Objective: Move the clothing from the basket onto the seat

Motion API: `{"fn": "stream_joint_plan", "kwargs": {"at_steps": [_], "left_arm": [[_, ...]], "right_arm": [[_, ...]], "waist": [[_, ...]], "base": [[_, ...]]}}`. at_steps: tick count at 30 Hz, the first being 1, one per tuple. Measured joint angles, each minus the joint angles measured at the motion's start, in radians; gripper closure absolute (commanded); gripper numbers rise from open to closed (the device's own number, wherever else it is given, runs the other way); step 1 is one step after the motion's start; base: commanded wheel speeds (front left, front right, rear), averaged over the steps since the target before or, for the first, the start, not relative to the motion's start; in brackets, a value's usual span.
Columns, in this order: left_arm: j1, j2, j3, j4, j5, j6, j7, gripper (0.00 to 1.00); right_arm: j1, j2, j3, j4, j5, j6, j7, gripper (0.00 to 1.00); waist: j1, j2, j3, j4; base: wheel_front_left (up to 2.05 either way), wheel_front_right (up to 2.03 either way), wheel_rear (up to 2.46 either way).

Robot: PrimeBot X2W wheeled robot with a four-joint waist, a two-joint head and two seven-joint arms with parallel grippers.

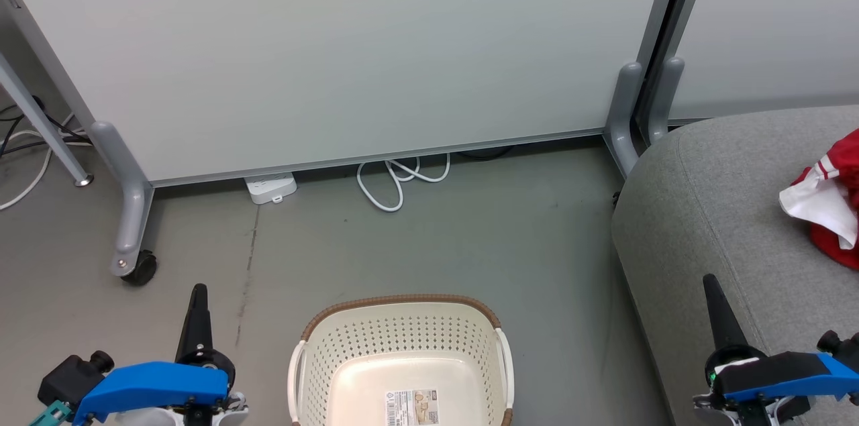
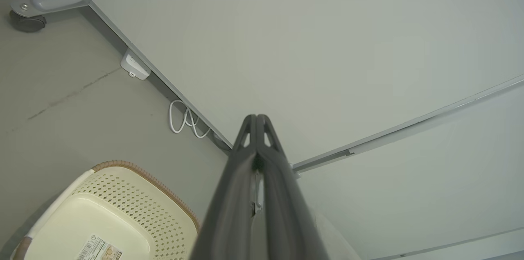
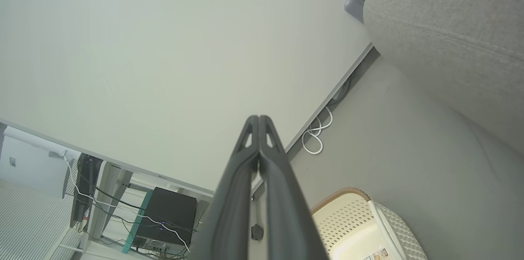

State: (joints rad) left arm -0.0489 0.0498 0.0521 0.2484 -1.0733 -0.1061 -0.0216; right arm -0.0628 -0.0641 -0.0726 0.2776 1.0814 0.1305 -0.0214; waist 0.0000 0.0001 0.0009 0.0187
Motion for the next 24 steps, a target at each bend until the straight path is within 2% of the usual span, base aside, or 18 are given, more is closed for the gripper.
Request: {"fn": "stream_joint_plan", "kwargs": {"at_steps": [24], "left_arm": [[-0.023, 0.000, 0.028, 0.000, -0.233, -0.009, 0.060, 1.00]], "right_arm": [[-0.017, 0.006, -0.018, -0.013, 0.228, 0.000, 0.057, 1.00]], "waist": [[0.0000, 0.0000, 0.001, -0.007]], "base": [[0.00, 0.00, 0.00]]}}
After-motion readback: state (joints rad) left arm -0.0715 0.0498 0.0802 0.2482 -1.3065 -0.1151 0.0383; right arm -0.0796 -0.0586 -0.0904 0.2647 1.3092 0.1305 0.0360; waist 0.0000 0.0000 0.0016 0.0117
